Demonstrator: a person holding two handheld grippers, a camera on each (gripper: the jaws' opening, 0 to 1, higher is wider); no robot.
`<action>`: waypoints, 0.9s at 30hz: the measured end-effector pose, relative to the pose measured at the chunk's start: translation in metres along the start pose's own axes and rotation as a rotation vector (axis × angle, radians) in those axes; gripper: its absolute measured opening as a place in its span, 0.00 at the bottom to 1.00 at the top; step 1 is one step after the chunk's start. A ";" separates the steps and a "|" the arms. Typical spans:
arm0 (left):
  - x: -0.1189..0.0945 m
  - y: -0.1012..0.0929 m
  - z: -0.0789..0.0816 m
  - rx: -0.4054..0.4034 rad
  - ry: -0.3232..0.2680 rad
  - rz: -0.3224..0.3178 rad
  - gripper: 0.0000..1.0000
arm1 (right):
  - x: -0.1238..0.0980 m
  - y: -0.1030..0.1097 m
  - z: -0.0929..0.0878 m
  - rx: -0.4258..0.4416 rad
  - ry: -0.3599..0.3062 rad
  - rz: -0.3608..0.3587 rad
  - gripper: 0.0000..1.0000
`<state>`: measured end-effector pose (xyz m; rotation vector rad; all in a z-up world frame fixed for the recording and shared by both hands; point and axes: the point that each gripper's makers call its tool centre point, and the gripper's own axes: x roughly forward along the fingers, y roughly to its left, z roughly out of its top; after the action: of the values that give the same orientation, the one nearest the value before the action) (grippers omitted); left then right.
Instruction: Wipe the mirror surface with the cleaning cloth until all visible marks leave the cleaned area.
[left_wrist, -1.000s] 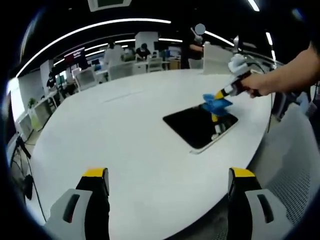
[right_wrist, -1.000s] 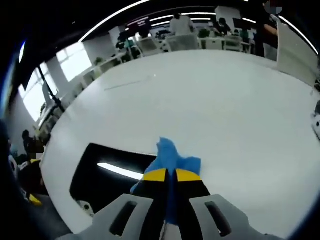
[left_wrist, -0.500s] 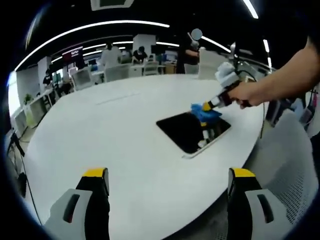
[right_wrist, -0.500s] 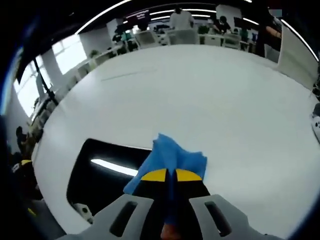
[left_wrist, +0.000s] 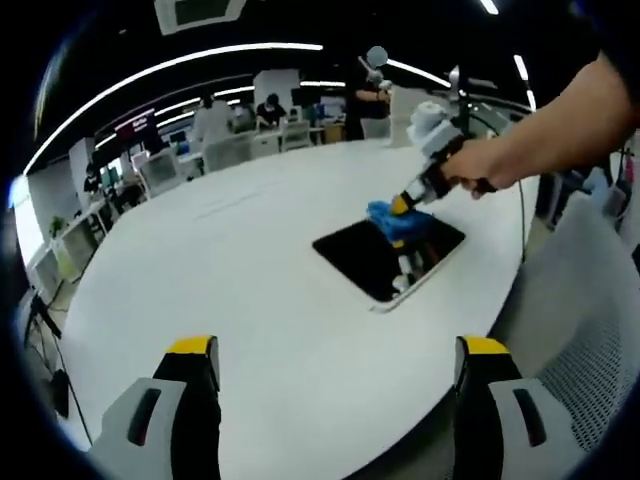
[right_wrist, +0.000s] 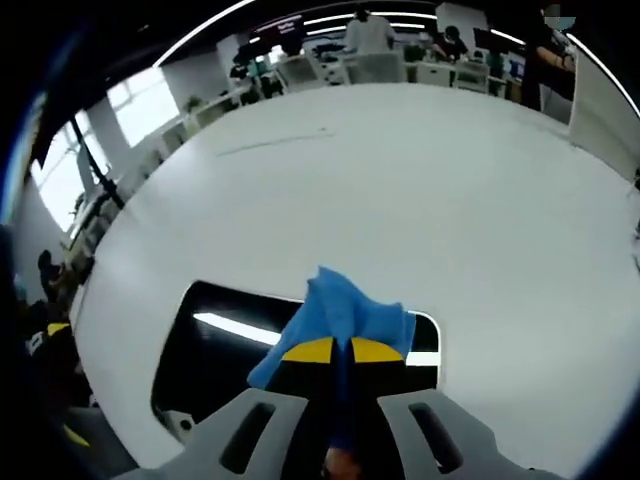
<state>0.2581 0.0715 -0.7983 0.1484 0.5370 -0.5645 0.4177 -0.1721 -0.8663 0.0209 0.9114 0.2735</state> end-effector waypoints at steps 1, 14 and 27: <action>0.000 0.001 -0.003 0.008 0.017 -0.002 0.98 | 0.000 0.001 0.000 -0.004 0.001 0.003 0.00; 0.003 -0.006 -0.009 0.031 0.055 -0.029 0.99 | 0.008 0.037 0.002 -0.049 0.002 0.065 0.00; 0.003 -0.012 -0.010 0.026 0.065 -0.048 0.99 | 0.017 0.071 0.005 -0.061 0.024 0.121 0.00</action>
<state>0.2493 0.0625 -0.8084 0.1792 0.5981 -0.6154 0.4157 -0.0989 -0.8673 0.0164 0.9268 0.4146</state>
